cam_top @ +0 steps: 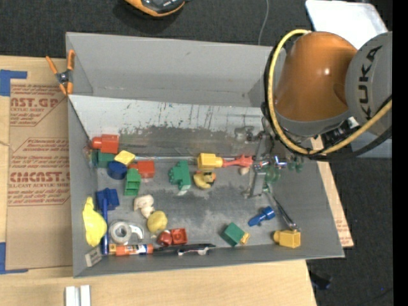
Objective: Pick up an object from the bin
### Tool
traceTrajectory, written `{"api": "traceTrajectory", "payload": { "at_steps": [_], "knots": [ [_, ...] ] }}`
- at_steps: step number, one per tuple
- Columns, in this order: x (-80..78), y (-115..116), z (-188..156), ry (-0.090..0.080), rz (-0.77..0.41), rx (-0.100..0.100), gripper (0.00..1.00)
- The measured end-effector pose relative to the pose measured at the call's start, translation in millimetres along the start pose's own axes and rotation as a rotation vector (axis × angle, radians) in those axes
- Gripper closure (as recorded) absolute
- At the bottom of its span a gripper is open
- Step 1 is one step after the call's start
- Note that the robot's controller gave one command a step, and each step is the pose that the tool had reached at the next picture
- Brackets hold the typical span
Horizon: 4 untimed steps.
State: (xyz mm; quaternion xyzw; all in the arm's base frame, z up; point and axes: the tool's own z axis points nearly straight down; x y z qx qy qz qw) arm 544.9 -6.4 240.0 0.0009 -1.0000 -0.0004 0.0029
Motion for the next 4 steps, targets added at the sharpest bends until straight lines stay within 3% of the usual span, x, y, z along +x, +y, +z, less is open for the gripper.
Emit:
{"api": "traceTrajectory", "payload": {
  "at_steps": [1,2,3,4],
  "knots": [
    [-1.4,0,-5,-0.008,0.0,0.0,0.0],
    [-11.6,35,50,-0.015,0.002,-0.001,0.0],
    [-0.1,45,8,-0.002,0.045,-0.001,0.0],
    [-11.4,39,29,-0.015,0.057,-0.002,0.0]
  ]
}}
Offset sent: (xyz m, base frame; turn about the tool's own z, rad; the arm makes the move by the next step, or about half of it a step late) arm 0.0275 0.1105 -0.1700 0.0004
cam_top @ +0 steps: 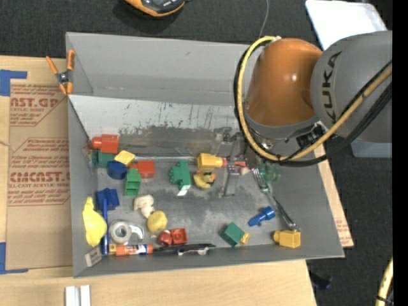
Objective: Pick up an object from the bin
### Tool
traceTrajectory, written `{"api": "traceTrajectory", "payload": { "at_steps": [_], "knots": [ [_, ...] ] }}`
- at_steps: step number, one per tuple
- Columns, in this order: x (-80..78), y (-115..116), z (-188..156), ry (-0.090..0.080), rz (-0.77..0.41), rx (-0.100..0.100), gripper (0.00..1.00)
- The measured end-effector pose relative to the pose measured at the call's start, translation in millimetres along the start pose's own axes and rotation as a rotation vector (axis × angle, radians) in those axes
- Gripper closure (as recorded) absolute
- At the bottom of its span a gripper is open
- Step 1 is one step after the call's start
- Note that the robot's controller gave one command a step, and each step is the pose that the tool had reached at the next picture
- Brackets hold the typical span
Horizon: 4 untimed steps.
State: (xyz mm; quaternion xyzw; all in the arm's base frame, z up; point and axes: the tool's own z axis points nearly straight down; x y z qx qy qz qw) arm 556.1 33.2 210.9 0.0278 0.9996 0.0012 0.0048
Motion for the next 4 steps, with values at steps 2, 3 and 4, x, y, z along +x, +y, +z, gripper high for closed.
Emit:
{"api": "traceTrajectory", "payload": {
  "at_steps": [2,3,4],
  "knots": [
    [-11.5,41,58,0.015,0.008,0.001,0.0],
    [-14.9,34,85,-0.004,0.031,-0.001,0.0],
    [-34.9,21,117,-0.01,0.037,-0.003,0.0]
  ]
}}
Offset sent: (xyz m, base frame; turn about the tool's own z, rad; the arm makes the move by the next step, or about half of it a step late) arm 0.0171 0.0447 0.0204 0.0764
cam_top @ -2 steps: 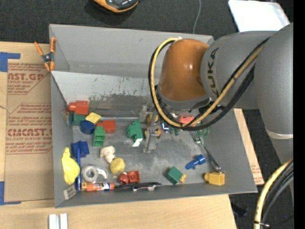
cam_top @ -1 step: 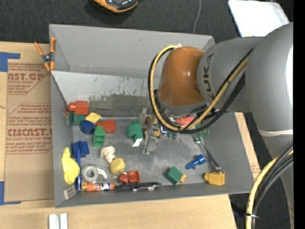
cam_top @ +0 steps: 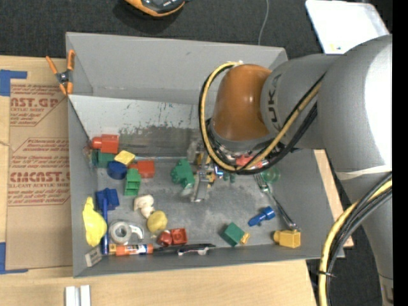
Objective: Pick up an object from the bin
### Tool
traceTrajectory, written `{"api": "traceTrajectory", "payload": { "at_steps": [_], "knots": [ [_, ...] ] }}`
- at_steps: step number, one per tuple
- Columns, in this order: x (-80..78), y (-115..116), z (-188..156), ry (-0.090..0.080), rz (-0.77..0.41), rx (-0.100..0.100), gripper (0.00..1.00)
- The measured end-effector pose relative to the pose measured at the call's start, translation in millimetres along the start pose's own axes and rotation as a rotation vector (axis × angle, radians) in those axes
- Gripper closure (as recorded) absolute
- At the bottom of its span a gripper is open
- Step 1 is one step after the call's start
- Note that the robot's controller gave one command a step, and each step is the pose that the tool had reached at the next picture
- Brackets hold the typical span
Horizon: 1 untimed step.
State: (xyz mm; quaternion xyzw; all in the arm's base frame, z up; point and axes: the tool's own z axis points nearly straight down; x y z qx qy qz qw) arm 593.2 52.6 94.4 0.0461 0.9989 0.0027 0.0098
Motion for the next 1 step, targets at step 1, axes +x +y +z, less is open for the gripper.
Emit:
{"api": "traceTrajectory", "payload": {
  "at_steps": [1],
  "knots": [
    [9.9,-35.1,22.4,0.011,0.079,0.001,0.0]
  ]
}}
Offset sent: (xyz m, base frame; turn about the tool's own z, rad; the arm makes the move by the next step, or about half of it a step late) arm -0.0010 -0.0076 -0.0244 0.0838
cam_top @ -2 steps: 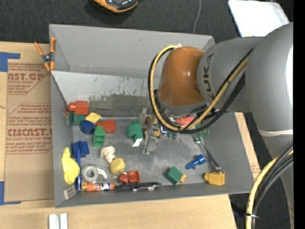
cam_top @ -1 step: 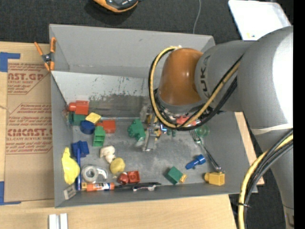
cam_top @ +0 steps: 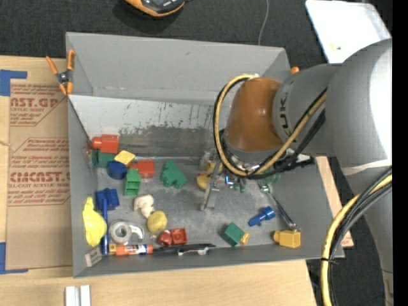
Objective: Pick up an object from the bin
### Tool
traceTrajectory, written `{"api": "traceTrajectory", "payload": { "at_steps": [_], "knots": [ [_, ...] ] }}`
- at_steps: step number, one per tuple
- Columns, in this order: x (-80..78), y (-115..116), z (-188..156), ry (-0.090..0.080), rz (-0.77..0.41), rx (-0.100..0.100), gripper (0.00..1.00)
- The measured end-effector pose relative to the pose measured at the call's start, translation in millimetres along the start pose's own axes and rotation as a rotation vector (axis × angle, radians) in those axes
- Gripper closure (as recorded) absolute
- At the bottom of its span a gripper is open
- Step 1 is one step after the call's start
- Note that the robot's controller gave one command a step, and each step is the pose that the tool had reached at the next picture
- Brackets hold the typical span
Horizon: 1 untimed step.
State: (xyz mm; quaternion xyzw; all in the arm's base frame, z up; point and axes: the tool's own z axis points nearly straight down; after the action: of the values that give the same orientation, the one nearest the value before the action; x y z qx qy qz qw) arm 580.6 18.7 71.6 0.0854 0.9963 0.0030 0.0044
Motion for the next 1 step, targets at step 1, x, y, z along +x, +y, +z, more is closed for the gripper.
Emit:
{"api": "traceTrajectory", "payload": {
  "at_steps": [1],
  "knots": [
    [-5.2,17.8,1.8,-0.01,0.004,-0.003,0.0]
  ]
}}
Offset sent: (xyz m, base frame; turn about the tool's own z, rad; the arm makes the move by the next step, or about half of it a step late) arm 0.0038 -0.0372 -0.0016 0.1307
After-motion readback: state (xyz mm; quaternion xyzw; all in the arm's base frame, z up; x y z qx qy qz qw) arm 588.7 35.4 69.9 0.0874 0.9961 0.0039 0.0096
